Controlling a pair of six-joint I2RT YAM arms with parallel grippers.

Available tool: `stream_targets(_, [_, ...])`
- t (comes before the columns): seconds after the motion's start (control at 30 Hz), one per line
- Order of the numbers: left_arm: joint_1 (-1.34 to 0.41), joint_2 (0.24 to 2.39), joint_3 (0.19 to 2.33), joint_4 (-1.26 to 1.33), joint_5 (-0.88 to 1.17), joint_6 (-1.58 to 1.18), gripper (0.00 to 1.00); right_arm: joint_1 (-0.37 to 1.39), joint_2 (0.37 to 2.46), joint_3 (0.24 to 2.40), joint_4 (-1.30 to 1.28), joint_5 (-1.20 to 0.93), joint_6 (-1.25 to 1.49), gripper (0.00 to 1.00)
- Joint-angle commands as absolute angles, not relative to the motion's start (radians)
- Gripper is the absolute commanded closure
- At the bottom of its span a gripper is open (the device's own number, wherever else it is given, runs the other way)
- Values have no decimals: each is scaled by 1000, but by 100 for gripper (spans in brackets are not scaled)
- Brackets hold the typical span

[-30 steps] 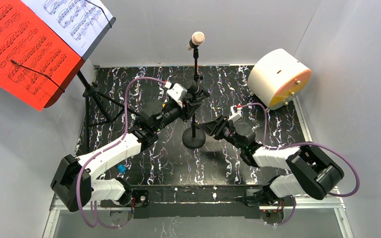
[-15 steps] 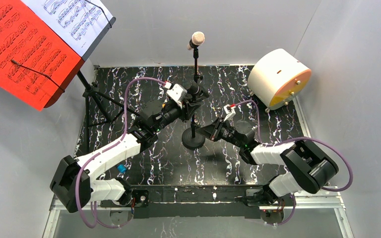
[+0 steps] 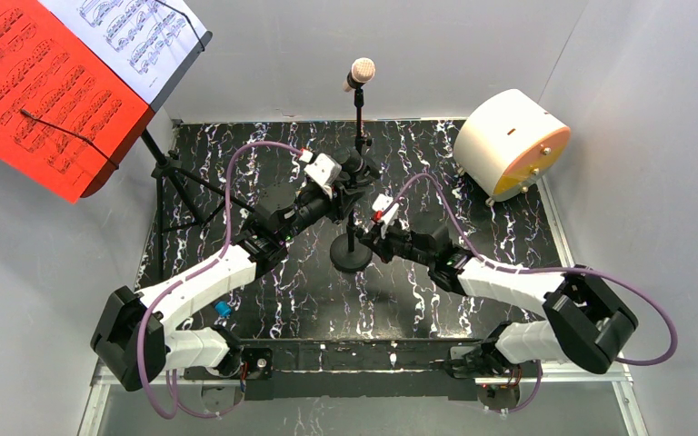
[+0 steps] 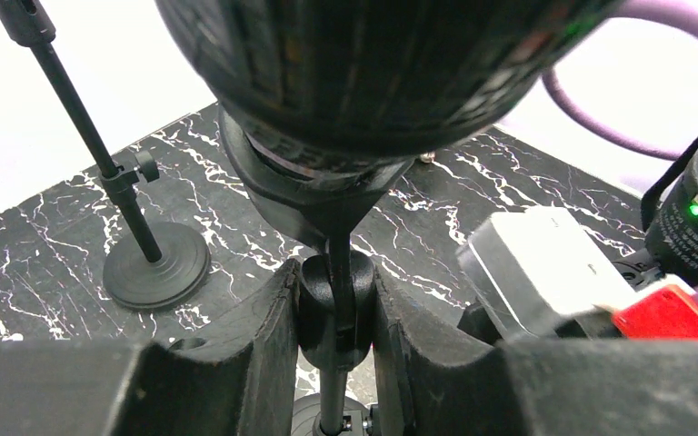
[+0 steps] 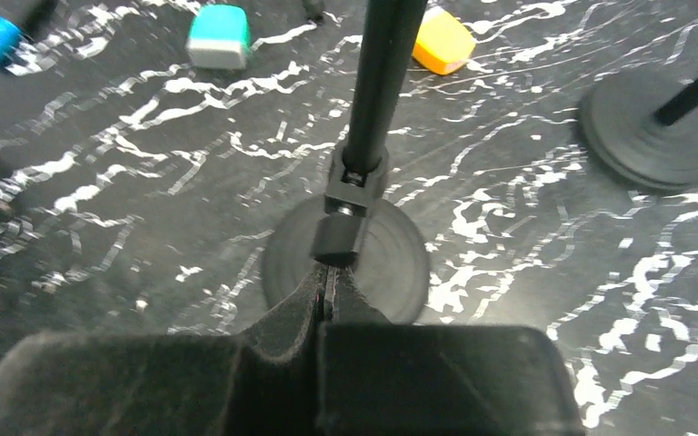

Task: Pack up the instrument practice props
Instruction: Unscrew the knob on the microphone stand.

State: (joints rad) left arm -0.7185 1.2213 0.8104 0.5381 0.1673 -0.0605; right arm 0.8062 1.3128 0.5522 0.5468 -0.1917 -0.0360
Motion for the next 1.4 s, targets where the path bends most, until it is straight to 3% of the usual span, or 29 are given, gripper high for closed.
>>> stream_targets(0.0, [-715, 1187, 807, 540, 180, -67, 100, 810, 1242, 580, 475, -100, -301, 96])
stream_targets(0.17, [-713, 1190, 808, 540, 182, -69, 100, 810, 1178, 530, 547, -85, -278, 71])
stream_targets(0.33, [-713, 1187, 807, 542, 184, -69, 100, 810, 1172, 542, 592, -147, -167, 52])
stream_targets(0.5, [-711, 1189, 807, 542, 184, -70, 100, 810, 1213, 544, 664, -192, -112, 49])
stream_targets(0.73, [-711, 1187, 807, 541, 186, -72, 100, 810, 1274, 570, 660, -250, -128, 56])
stream_targets(0.93, [-710, 1190, 808, 541, 186, -74, 100, 841, 1266, 567, 633, -209, -247, 77])
stream_targets(1.03, [-709, 1192, 808, 542, 186, -76, 100, 883, 1252, 550, 639, -153, -396, 86])
stream_targets(1.17, [-709, 1193, 808, 544, 185, -80, 100, 969, 1258, 541, 624, -13, -633, 89])
stream_targets(1.37, [-707, 1196, 810, 545, 185, -89, 100, 1128, 1351, 484, 728, 292, -1187, 98])
